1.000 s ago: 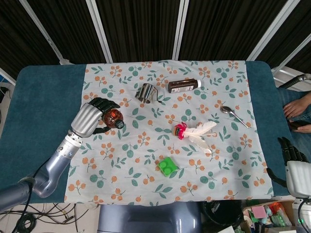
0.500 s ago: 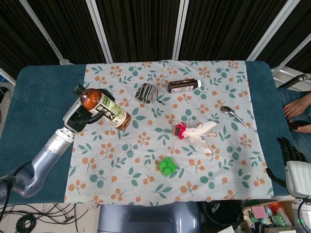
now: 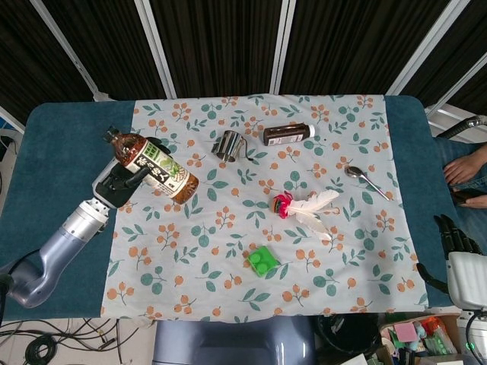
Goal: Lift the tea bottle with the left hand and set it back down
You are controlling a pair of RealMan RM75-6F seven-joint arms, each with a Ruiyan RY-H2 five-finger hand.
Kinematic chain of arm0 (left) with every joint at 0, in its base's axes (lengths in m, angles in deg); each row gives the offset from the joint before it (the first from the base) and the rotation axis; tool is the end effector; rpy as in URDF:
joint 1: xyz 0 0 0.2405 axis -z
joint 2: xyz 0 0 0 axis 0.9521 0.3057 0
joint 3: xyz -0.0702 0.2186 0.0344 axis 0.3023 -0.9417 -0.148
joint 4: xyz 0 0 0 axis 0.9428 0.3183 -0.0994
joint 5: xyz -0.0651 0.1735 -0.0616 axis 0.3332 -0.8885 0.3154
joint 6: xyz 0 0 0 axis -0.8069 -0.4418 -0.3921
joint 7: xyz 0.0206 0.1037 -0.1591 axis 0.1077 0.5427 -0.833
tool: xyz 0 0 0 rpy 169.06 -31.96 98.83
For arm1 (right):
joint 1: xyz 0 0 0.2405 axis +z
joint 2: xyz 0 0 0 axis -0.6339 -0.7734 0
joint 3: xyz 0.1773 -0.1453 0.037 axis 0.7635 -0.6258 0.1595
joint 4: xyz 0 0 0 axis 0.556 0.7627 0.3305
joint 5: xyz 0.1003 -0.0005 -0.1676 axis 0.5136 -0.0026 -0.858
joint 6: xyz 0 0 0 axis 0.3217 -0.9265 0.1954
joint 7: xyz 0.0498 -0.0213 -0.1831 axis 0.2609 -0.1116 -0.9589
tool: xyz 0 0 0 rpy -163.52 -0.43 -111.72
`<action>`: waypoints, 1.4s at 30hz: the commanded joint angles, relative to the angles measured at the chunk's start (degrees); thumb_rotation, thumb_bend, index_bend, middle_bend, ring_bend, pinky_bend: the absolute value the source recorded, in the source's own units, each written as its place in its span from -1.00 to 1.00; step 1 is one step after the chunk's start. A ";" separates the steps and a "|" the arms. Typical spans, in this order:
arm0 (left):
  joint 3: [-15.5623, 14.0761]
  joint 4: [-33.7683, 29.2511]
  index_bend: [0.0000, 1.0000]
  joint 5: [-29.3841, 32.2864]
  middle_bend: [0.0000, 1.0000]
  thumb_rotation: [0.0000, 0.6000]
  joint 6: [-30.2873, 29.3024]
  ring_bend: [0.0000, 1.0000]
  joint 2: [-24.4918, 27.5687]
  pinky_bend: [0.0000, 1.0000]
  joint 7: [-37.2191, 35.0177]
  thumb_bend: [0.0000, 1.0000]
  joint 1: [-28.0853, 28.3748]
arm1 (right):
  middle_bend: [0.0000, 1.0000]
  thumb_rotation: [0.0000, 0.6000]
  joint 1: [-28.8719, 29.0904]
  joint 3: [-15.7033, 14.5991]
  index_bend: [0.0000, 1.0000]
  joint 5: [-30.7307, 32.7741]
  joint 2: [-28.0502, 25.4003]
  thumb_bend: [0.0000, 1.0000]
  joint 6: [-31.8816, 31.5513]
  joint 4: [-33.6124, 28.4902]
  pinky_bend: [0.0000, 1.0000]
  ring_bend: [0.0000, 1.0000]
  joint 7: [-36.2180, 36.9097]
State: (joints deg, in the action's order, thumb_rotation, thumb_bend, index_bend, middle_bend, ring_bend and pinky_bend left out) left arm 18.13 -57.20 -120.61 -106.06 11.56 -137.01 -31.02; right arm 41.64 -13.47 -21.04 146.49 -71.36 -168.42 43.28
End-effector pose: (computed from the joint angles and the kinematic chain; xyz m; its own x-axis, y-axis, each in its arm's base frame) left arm -0.0990 0.3851 0.1013 -0.8130 0.5670 0.1322 0.2481 0.1319 0.9597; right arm -0.2867 -0.2217 0.1755 0.4267 0.0832 0.9005 -0.9037 0.0771 0.4211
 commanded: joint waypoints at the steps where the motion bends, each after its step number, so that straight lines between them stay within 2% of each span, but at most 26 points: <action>1: -1.21 6.79 -0.35 1.40 -0.25 1.00 -4.61 -0.40 -9.05 -0.08 87.43 -0.12 -1.98 | -0.88 1.00 0.00 0.01 -0.89 0.07 -0.02 -0.68 0.05 -0.02 -0.48 -0.65 0.05; 3: -1.86 10.58 -0.35 0.50 -0.25 1.00 -6.31 -0.40 -11.57 -0.09 99.73 -0.12 -2.02 | -0.88 1.00 0.01 0.01 -0.89 0.01 -0.04 -0.68 0.04 -0.03 -0.48 -0.65 0.07; 6: -2.95 15.69 -0.35 -1.18 -0.25 1.00 -8.34 -0.40 -14.55 -0.10 111.86 -0.12 -2.06 | -0.88 1.00 0.02 0.00 -0.89 0.00 -0.03 -0.68 0.04 -0.04 -0.48 -0.65 0.07; 9: -3.34 18.67 -0.35 -1.81 -0.26 1.00 -9.66 -0.40 -16.47 -0.10 117.06 -0.12 -2.05 | -0.88 1.00 0.01 0.01 -0.89 0.00 -0.04 -0.68 0.01 -0.02 -0.48 -0.65 0.06; 12: -3.11 19.85 -0.35 -2.03 -0.27 1.00 -11.26 -0.40 -17.74 -0.10 117.80 -0.12 -2.01 | -0.88 1.00 0.00 0.02 -0.89 0.09 -0.04 -0.69 0.05 -0.01 -0.48 -0.65 0.05; 16: -2.07 11.18 -0.33 1.93 -0.28 1.00 -9.14 -0.40 -16.23 -0.10 102.63 -0.12 -2.58 | -0.88 1.00 0.03 0.05 -0.89 0.14 -0.02 -0.68 0.10 0.06 -0.48 -0.65 0.08; 20: 0.22 -4.46 -0.33 8.09 -0.28 1.00 -1.19 -0.40 -8.32 -0.10 76.66 -0.13 -2.57 | -0.88 1.00 0.02 0.05 -0.88 0.06 -0.01 -0.68 0.02 0.07 -0.48 -0.65 0.05; 23: 1.71 -10.70 -0.34 8.82 -0.29 1.00 3.67 -0.40 -2.16 -0.10 58.31 -0.13 -2.25 | -0.88 1.00 0.01 0.05 -0.88 0.07 -0.01 -0.69 0.02 0.02 -0.48 -0.65 0.09; 24: 2.05 -11.80 -0.34 8.79 -0.29 1.00 4.52 -0.40 -1.03 -0.10 53.72 -0.13 -2.24 | -0.88 1.00 0.02 0.05 -0.88 0.05 -0.01 -0.69 0.02 0.03 -0.48 -0.65 0.08; 27: 2.78 -14.01 -0.35 5.99 -0.29 1.00 7.24 -0.40 3.61 -0.10 33.34 -0.13 -2.10 | -0.88 1.00 0.03 0.02 -0.88 -0.02 0.02 -0.69 0.01 0.03 -0.48 -0.65 0.06; 31: 1.71 -11.73 -0.36 -0.46 -0.30 1.00 6.84 -0.40 6.35 -0.10 12.17 -0.13 -1.52 | -0.87 1.00 0.02 0.03 -0.88 -0.02 0.04 -0.69 -0.03 0.00 -0.48 -0.65 0.01; 34: 0.06 -8.55 -0.36 -4.34 -0.30 1.00 5.32 -0.40 6.64 -0.10 4.08 -0.13 -0.77 | -0.87 1.00 0.03 0.03 -0.89 -0.06 0.05 -0.69 -0.05 0.00 -0.48 -0.65 -0.02; 37: -1.39 -5.97 -0.36 -6.31 -0.30 1.00 4.00 -0.40 6.24 -0.10 0.09 -0.13 -0.06 | -0.87 1.00 0.04 0.06 -0.88 -0.07 0.09 -0.69 -0.09 0.03 -0.48 -0.65 -0.06; 40: -2.69 -4.00 -0.36 -7.42 -0.30 1.00 3.07 -0.40 5.67 -0.10 -1.42 -0.13 0.55 | -0.87 1.00 0.04 0.06 -0.88 -0.02 0.09 -0.69 -0.06 0.07 -0.48 -0.65 -0.06; 42: -3.72 -2.51 -0.36 -8.13 -0.30 1.00 3.11 -0.40 4.96 -0.10 1.39 -0.13 1.04 | -0.87 1.00 0.05 0.09 -0.88 0.03 0.08 -0.69 -0.04 0.09 -0.48 -0.65 -0.01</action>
State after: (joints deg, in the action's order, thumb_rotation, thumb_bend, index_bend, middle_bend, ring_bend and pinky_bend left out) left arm 17.17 -60.60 -122.99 -104.18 12.81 -120.57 -31.77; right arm 41.68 -13.38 -21.01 146.57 -71.40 -168.34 43.27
